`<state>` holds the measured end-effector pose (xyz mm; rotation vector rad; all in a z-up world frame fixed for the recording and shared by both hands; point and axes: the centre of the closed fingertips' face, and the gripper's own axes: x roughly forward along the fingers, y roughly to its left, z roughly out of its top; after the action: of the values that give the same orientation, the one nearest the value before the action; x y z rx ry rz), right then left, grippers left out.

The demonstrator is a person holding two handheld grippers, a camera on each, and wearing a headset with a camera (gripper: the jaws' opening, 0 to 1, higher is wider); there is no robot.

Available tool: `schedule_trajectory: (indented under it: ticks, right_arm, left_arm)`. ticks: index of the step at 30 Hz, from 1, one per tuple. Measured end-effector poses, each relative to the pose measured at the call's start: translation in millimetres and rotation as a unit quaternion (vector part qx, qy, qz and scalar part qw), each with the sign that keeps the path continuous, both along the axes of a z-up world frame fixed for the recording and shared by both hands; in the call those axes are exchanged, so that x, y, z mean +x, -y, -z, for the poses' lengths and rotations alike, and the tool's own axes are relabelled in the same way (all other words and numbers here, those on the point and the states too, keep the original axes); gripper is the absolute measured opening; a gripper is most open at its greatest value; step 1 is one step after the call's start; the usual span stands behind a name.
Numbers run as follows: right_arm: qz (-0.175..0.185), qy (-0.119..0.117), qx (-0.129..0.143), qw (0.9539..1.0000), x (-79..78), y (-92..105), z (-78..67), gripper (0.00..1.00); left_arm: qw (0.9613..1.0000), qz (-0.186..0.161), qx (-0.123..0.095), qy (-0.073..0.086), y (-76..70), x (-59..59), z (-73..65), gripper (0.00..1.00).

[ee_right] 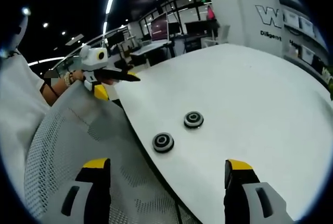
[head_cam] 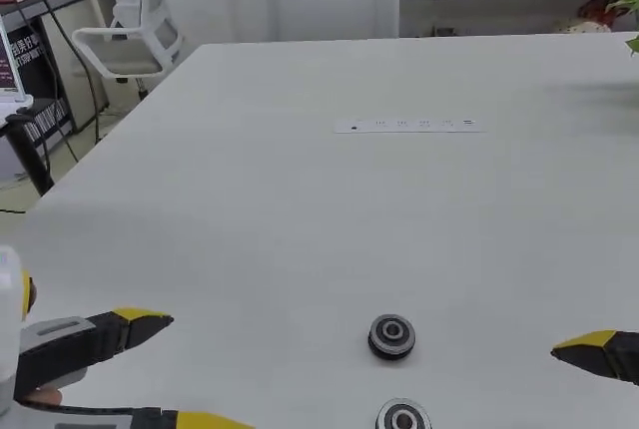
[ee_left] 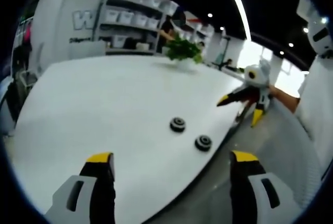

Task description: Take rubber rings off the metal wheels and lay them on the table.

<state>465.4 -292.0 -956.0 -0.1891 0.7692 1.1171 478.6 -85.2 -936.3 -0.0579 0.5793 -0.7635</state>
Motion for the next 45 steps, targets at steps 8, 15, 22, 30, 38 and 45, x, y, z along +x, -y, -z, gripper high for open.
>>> schedule_trajectory:
  ticks: [8,15,22,30,38,45]
  right_arm:
    - [-0.009,0.011,0.018,0.9997,4.4,-2.7,-6.3,0.87]
    - [-0.036,0.031,0.043,0.9979,11.2,-10.9,-18.6,0.82]
    - [-0.075,0.055,0.062,0.9938,15.8,-22.6,-28.1,0.72]
    - [-0.12,0.066,0.07,0.988,15.0,-38.1,-22.4,0.58]
    - [-0.167,0.065,0.039,0.983,11.1,-47.8,2.5,0.46]
    - [-0.187,0.079,0.031,0.9786,17.4,-53.8,18.0,0.32]
  left_arm:
    - [0.9975,0.059,0.036,0.014,12.5,-4.1,-2.7,0.91]
    - [0.9936,0.093,0.05,0.042,27.8,1.7,-25.9,0.9]
    - [0.9849,0.134,0.068,0.086,56.0,6.1,-45.4,0.85]
    - [0.9784,0.171,0.045,0.107,94.3,8.9,-51.1,0.75]
    - [0.9679,0.212,0.078,0.11,116.2,11.4,-38.1,0.61]
    - [0.962,0.234,0.098,0.101,126.6,19.2,-14.5,0.55]
